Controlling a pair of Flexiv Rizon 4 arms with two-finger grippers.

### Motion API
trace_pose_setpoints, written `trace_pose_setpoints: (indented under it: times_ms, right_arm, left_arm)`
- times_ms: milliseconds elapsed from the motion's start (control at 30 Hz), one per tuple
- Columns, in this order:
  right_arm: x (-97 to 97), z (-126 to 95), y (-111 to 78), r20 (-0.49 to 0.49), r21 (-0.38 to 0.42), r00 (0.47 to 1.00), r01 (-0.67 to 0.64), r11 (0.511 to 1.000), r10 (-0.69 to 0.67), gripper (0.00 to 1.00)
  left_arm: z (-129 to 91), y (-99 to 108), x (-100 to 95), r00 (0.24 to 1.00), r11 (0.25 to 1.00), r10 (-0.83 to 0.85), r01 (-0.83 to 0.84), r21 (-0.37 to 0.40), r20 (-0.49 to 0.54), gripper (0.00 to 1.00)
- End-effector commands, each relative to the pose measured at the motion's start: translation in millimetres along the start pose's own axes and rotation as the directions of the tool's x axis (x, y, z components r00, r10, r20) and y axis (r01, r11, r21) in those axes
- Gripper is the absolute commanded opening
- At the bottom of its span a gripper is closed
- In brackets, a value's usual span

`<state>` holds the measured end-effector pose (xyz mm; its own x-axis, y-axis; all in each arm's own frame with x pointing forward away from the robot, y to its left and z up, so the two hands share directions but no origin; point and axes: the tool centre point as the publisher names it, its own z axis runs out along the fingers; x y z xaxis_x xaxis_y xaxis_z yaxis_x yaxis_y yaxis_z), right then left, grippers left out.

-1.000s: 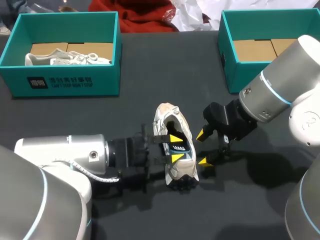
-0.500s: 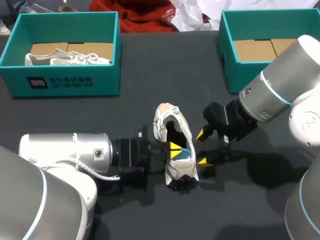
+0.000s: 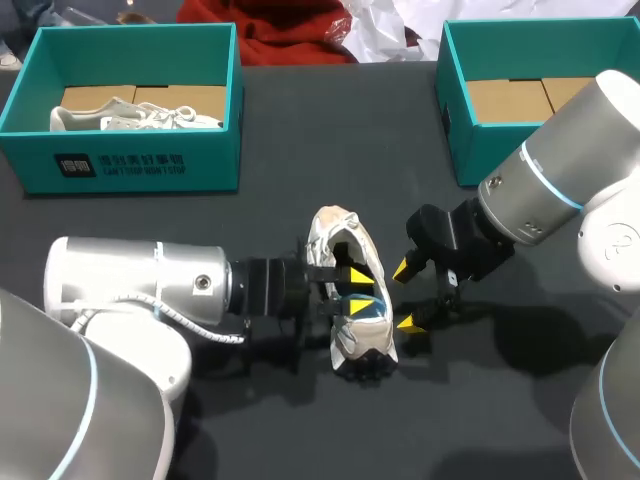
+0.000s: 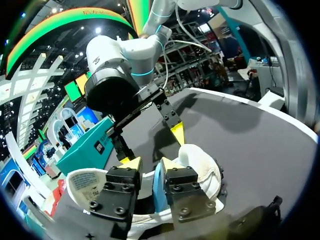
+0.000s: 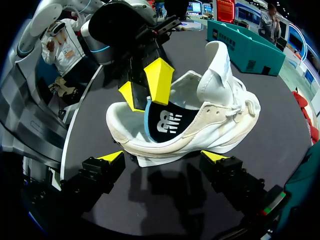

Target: Take the shoe out of the shoebox, open the shoe tongue, remove and reinsert the insole, then place the shoe into the shoebox

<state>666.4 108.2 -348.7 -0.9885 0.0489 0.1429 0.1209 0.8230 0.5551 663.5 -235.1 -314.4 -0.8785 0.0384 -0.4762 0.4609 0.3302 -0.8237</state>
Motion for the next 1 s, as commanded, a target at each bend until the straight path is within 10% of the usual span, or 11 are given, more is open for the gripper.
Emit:
trace_pose_setpoints:
  times_ms: [33,1000]
  right_arm:
    - [1.1,1,-0.2,0.003,0.001,1.0,0.0,1.0,0.0,1.0]
    - [-2.0,-59,-51.1,0.004,0.048,0.998,-0.058,0.997,0.058,1.0]
  left_arm:
    - [-22,-4,-2.3,0.999,1.0,0.002,-0.003,-0.014,-0.055,0.28]
    - [-72,-8,-8.9,0.927,0.989,0.028,-0.079,-0.121,-0.373,0.36]
